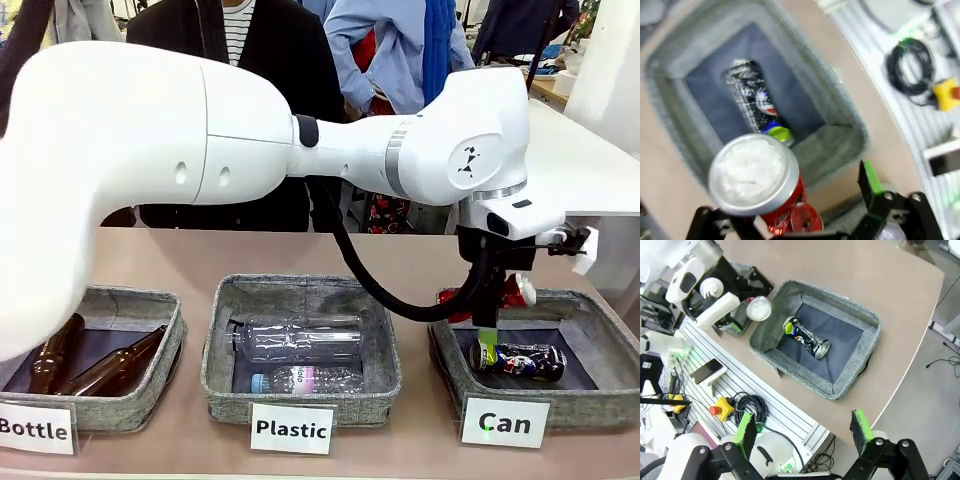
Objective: Sort the can waste into the basket.
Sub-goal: Pick up the can waste from the table and place it in the right Fabric basket.
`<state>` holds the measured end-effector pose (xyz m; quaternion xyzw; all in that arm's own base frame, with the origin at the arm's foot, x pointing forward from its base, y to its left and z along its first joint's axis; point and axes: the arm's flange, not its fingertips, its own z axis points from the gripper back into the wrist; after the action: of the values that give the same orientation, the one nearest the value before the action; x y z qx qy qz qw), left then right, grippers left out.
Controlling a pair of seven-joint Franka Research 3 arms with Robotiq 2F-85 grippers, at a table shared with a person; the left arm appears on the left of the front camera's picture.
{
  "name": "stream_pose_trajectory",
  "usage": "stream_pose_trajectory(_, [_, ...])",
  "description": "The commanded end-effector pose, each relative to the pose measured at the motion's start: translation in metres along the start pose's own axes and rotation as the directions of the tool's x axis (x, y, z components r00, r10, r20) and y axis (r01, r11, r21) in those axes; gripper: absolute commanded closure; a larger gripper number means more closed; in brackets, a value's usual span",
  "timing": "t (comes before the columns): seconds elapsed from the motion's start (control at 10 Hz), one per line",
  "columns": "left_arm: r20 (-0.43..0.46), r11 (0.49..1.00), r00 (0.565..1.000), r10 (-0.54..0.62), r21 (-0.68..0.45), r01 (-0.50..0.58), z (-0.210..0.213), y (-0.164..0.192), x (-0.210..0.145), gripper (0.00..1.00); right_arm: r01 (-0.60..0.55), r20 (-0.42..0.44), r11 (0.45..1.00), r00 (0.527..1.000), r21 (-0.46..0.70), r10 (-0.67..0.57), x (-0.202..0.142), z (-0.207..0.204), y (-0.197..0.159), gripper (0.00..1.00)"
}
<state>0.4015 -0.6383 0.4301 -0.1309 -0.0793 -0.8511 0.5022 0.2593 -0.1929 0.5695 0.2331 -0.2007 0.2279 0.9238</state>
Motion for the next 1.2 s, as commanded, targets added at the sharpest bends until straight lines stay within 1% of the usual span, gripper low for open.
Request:
stream_pose_trajectory(0.0, [0.066, 0.997, 0.998, -0.021, -0.077, 0.027, 0.015, 0.016, 0.009, 0.0, 0.018, -0.024, 1.0, 1.0, -0.008, -0.018, 0.0, 0.006, 0.002, 0.0])
stream_pose_trajectory(0.1, [0.174, 0.976, 0.983, -0.066, -0.195, 0.1, 0.016, 0.02, 0.006, 0.0, 0.018, -0.024, 1.0, 1.0, -0.008, -0.018, 0.0, 0.006, 0.002, 0.0])
stream_pose_trajectory(0.2, [0.253, 0.977, 0.966, -0.052, -0.187, 0.101, 0.017, 0.023, 0.002, 0.0, 0.018, -0.024, 1.0, 1.0, -0.008, -0.018, 0.0, 0.006, 0.002, 0.0])
stream_pose_trajectory(0.3, [0.292, 0.97, 0.956, -0.034, -0.221, 0.102, 0.015, 0.026, -0.001, 0.0, 0.018, -0.024, 1.0, 1.0, -0.008, -0.018, 0.0, 0.006, 0.002, 0.0])
stream_pose_trajectory(0.4, [0.308, 0.967, 0.952, 0.009, -0.244, 0.07, 0.01, 0.035, -0.006, 0.0, 0.018, -0.024, 1.0, 1.0, -0.008, -0.018, 0.0, 0.006, 0.002, 0.0])
stream_pose_trajectory(0.5, [0.267, 0.982, 0.962, 0.055, -0.19, -0.004, 0.002, 0.039, -0.01, 0.0, 0.018, -0.024, 1.0, 1.0, -0.008, -0.018, 0.0, 0.006, 0.002, 0.0])
stream_pose_trajectory(0.6, [0.202, 0.991, 0.975, 0.098, -0.111, -0.076, -0.007, 0.04, -0.011, 0.0, 0.018, -0.024, 1.0, 1.0, -0.008, -0.018, 0.0, 0.006, 0.002, 0.0])
stream_pose_trajectory(0.7, [0.132, 0.986, 0.978, 0.163, -0.048, -0.158, -0.013, 0.038, -0.012, 0.0, 0.018, -0.024, 1.0, 1.0, -0.008, -0.018, 0.0, 0.006, 0.002, 0.0])
stream_pose_trajectory(0.8, [0.092, 0.981, 0.977, 0.194, -0.018, -0.193, -0.018, 0.039, -0.011, 0.0, 0.018, -0.024, 1.0, 1.0, -0.008, -0.018, 0.0, 0.006, 0.002, 0.0])
stream_pose_trajectory(0.9, [0.051, 0.966, 0.967, 0.252, 0.041, -0.254, -0.023, 0.039, -0.011, 0.0, 0.018, -0.024, 1.0, 1.0, -0.008, -0.018, 0.0, 0.006, 0.002, 0.0])
stream_pose_trajectory(1.0, [0.007, 0.945, 0.946, 0.324, 0.046, -0.324, -0.029, 0.042, -0.012, 0.0, 0.018, -0.024, 1.0, 1.0, -0.008, -0.018, 0.0, 0.006, 0.002, 0.0])
stream_pose_trajectory(1.1, [-0.013, 0.932, 0.932, 0.363, 0.006, -0.363, -0.033, 0.048, -0.017, 0.0, 0.018, -0.024, 1.0, 1.0, -0.008, -0.018, 0.0, 0.006, 0.002, 0.0])
